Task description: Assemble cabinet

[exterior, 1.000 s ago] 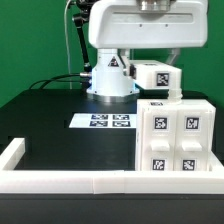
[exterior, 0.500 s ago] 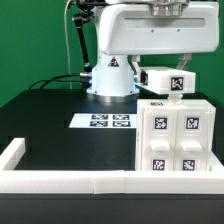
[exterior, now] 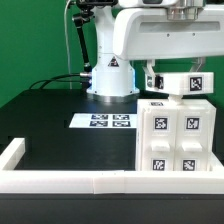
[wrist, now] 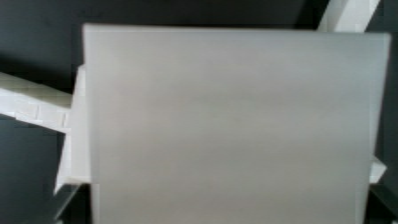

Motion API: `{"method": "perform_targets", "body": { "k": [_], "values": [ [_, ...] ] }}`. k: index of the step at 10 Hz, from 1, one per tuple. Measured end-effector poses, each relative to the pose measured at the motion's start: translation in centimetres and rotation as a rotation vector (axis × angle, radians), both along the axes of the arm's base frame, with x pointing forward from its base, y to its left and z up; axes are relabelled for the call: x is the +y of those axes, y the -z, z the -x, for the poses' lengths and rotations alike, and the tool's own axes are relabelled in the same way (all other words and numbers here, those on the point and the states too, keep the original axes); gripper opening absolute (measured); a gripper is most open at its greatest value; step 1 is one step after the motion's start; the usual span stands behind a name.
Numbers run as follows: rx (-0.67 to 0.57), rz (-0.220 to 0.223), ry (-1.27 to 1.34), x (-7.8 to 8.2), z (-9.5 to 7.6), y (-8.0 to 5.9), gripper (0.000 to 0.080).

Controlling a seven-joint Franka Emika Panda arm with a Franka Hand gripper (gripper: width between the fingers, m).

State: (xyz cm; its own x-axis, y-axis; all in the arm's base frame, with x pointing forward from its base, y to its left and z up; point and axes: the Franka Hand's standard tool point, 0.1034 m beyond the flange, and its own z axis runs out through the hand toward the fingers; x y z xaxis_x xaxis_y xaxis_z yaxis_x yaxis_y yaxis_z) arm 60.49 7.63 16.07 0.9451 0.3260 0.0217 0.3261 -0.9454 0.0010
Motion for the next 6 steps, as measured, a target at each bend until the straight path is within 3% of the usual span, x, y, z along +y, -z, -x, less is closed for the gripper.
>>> {"method": "perform_targets", "body": {
  "k": [3, 6],
  "values": [
    [0.0, -0.001, -0.022, -0.41, -0.14, 1.15, 0.0564],
    [-0.035, -0.005, -0.023, -0.28, -0.25, 1.13, 0.0564]
  ]
}}
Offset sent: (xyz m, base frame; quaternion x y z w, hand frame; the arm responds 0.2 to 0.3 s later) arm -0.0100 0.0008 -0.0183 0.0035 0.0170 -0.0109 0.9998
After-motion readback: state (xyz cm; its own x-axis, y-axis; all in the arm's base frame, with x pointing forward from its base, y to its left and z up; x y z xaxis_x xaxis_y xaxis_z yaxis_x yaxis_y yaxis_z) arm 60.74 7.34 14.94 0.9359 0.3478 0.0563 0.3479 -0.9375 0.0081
